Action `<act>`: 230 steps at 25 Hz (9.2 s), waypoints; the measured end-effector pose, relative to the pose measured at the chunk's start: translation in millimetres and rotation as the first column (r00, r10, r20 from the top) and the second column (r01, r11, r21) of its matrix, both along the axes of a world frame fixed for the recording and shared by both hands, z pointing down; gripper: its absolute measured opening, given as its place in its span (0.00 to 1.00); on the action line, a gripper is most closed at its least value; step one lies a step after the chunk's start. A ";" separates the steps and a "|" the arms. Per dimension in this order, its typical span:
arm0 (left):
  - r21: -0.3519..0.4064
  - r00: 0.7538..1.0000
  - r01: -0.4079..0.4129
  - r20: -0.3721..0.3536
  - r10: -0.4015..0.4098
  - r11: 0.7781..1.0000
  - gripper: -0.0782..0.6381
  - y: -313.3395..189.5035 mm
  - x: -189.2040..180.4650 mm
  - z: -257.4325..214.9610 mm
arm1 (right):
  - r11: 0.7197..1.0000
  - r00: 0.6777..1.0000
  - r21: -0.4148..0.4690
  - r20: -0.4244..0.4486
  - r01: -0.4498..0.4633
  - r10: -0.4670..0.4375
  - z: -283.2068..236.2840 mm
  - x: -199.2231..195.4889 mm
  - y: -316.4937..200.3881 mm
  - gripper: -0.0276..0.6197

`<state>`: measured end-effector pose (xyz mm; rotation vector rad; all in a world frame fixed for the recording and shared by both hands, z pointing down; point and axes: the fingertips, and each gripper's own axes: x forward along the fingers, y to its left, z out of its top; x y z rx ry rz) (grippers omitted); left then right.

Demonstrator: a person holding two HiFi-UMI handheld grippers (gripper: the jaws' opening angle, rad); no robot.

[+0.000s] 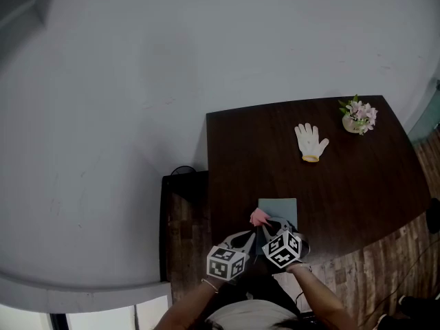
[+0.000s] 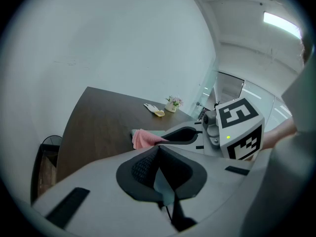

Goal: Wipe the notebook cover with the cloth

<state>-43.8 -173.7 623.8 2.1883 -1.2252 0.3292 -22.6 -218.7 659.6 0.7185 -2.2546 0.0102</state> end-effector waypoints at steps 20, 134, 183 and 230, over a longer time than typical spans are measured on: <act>-0.008 0.999 -0.035 -0.011 0.035 0.999 0.13 2.3 -9.7 0.5 | 0.994 0.990 -0.032 -0.099 -0.106 0.103 26.2 35.2 -1.6 0.10; 0.001 0.992 -0.123 -0.028 0.123 0.992 0.13 37.8 0.7 -5.8 | 0.944 0.942 -0.001 0.070 -0.330 0.329 -24.3 84.8 54.7 0.10; -0.028 0.992 -0.118 -0.048 0.117 0.993 0.13 14.9 -9.8 -0.1 | 0.957 0.965 -0.129 -0.011 -0.260 0.261 28.8 72.2 84.9 0.10; 0.255 0.992 -0.128 0.017 0.128 0.959 0.13 -19.2 8.8 -95.2 | 0.867 0.825 0.063 0.348 -0.494 0.444 -125.4 103.3 23.2 0.10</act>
